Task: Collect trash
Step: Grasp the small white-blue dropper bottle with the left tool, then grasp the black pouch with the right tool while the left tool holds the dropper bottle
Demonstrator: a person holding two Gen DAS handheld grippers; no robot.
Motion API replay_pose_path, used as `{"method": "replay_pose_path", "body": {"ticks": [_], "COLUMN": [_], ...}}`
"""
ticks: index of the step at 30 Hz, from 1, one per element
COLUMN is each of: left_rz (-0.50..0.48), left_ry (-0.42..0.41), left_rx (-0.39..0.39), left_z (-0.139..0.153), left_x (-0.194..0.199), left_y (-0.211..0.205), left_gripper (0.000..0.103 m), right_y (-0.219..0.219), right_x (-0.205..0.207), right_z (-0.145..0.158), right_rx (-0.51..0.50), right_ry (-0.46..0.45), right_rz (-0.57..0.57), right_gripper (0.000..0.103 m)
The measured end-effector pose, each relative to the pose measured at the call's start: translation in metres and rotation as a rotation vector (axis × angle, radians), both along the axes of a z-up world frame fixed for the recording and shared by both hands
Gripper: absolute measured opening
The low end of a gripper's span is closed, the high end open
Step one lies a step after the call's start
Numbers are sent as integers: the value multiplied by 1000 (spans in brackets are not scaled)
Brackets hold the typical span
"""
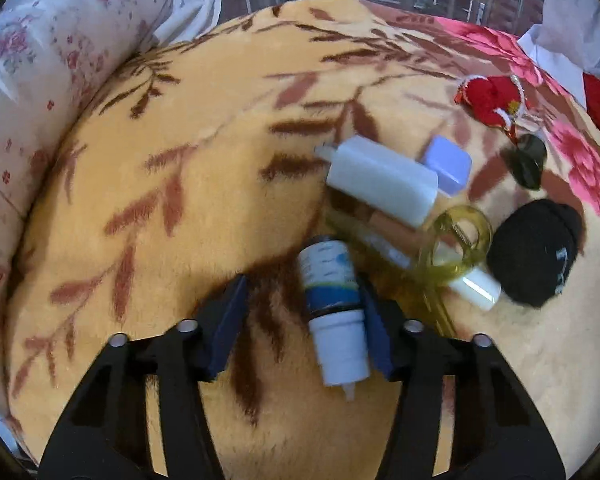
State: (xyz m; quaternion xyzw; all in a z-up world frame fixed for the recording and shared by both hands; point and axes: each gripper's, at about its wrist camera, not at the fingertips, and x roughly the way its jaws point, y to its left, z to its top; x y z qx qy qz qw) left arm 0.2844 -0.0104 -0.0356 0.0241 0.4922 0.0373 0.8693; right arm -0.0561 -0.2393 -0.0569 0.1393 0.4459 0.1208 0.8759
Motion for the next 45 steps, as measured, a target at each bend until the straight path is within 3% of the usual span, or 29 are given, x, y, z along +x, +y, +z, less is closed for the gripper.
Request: {"method": "replay_pose_path", "body": {"ticks": [3, 5, 8, 12, 16, 21, 24, 29, 32, 38, 42, 43, 45], "left_rz": [-43, -60, -64, -64, -19, 54, 85, 96, 89, 82, 91, 95, 97], "left_ry": [-28, -47, -84, -174, -249, -374, -386, -390, -397, -402, -397, -395, -394], "left_rx": [24, 27, -36, -114, -140, -152, -187, -192, -196, -221, -244, -246, -246], "left_z": [1, 2, 10, 30, 43, 55, 51, 45, 42, 35, 32, 32, 33], "left_x": [-5, -10, -22, -63, -112, -168, -180, -193, -199, -207, -210, -210, -212], "left_y": [-10, -11, -2, 15, 32, 49, 55, 61, 67, 75, 80, 82, 83], "left_gripper": [24, 23, 23, 23, 23, 23, 23, 23, 23, 23, 23, 23, 23], "right_y": [-2, -4, -3, -7, -14, -8, 6, 34, 47, 64, 77, 80, 82], "right_x": [5, 7, 9, 16, 40, 103, 158, 262, 303, 333, 339, 342, 346], "right_z": [2, 4, 11, 31, 58, 99, 113, 101, 84, 64, 58, 55, 48], "right_rx": [23, 35, 39, 42, 31, 12, 2, -4, -18, 55, 0, -27, -105], "right_ry": [13, 18, 12, -20, -72, -148, -162, -66, 0, 108, 123, 122, 142], "right_rz": [7, 6, 17, 52, 71, 90, 94, 14, -42, -111, -148, -164, -224], "right_gripper": [90, 89, 89, 89, 89, 94, 95, 95, 95, 94, 94, 92, 59]}}
